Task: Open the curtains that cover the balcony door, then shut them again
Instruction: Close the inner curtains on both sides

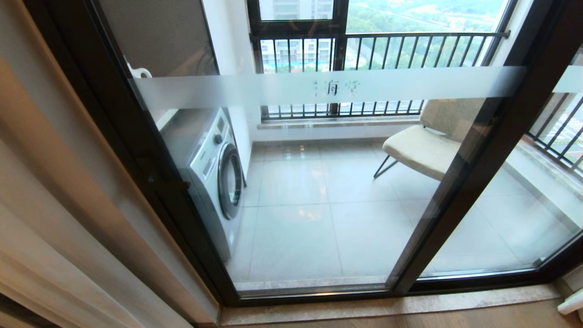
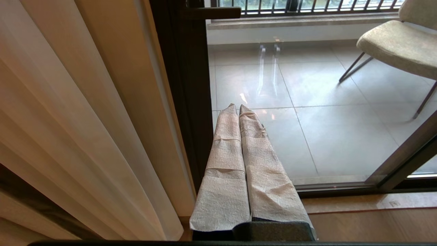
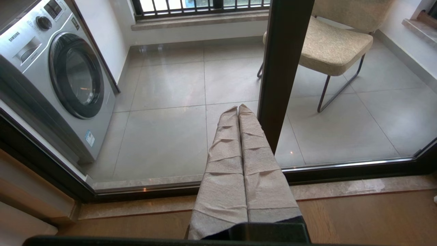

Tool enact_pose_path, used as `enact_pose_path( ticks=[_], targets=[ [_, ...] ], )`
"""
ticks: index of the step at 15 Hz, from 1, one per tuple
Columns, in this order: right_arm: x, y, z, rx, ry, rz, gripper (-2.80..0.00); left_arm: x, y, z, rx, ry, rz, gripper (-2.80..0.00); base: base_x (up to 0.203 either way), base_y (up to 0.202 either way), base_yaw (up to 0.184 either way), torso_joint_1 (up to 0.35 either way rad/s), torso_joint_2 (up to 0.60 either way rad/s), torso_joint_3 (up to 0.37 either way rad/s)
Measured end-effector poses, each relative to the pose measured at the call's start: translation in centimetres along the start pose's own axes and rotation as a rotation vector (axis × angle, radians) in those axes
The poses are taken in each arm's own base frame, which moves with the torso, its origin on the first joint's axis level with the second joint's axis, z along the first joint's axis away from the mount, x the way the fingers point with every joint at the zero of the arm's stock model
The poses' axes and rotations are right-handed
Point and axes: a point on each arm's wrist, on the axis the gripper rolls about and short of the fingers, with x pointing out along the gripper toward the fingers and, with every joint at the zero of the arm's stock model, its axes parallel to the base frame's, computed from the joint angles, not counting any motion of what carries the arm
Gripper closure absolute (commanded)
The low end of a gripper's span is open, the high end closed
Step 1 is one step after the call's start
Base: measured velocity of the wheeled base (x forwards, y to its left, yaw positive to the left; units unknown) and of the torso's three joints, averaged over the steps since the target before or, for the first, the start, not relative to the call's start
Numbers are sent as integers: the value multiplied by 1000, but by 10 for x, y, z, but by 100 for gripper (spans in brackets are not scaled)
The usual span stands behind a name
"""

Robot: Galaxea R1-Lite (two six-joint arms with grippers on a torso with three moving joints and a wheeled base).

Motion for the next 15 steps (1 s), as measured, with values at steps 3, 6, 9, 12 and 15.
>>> enact_pose_path(
  ticks=[3,6,9,12,15],
  targets=[
    [0,0,0,0,0,-1,0,0,0,0,-3,-1,0,0,0,0,0,0,0,0],
    [0,0,0,0,0,0,0,-1,0,3,-4,-9,0,0,0,0,0,0,0,0],
    [0,0,0,0,0,0,0,-11,0,24,-4,-17,-1,0,0,0,0,0,0,0],
    [0,0,0,0,0,0,0,-20,0,52,-4,-67,10,0,0,0,0,0,0,0],
    [0,0,0,0,0,0,0,-20,2,82,-8,-90,54,0,0,0,0,0,0,0]
  ],
)
